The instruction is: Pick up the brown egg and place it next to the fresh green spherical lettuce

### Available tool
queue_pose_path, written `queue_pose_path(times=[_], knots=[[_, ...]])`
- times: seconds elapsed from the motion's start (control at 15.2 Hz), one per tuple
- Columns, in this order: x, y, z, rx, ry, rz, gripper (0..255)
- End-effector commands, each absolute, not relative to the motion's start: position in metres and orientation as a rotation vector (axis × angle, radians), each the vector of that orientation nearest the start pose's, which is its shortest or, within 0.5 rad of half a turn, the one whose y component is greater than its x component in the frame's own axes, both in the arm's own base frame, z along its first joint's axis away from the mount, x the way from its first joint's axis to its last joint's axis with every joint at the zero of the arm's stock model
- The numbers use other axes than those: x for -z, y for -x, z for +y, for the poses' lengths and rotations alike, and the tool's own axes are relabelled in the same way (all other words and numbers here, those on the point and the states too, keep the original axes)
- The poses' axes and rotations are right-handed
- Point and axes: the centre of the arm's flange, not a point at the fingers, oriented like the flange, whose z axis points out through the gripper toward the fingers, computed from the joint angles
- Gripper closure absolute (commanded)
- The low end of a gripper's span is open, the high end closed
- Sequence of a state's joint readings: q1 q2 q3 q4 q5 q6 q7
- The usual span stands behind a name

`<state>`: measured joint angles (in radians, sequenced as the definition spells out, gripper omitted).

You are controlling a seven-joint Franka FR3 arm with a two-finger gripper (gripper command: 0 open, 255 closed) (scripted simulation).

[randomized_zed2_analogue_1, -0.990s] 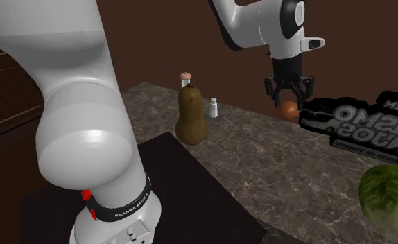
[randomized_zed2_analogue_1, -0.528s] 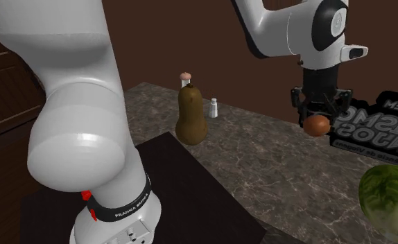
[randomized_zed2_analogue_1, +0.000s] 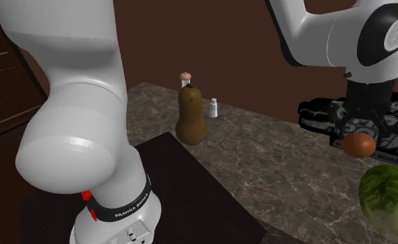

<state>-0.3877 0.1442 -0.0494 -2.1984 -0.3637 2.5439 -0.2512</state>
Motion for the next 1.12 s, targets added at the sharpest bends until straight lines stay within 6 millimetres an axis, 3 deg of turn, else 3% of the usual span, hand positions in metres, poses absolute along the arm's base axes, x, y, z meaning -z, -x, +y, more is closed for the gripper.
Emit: queue_pose_path(times=[0.0,0.26,1.06], knots=[[-0.337,-0.516,-0.264,0.182,3.426,-0.169,255],[-0.337,-0.515,-0.312,0.182,3.426,-0.169,255],[-0.274,-0.515,-0.312,0.182,3.426,-0.169,255]])
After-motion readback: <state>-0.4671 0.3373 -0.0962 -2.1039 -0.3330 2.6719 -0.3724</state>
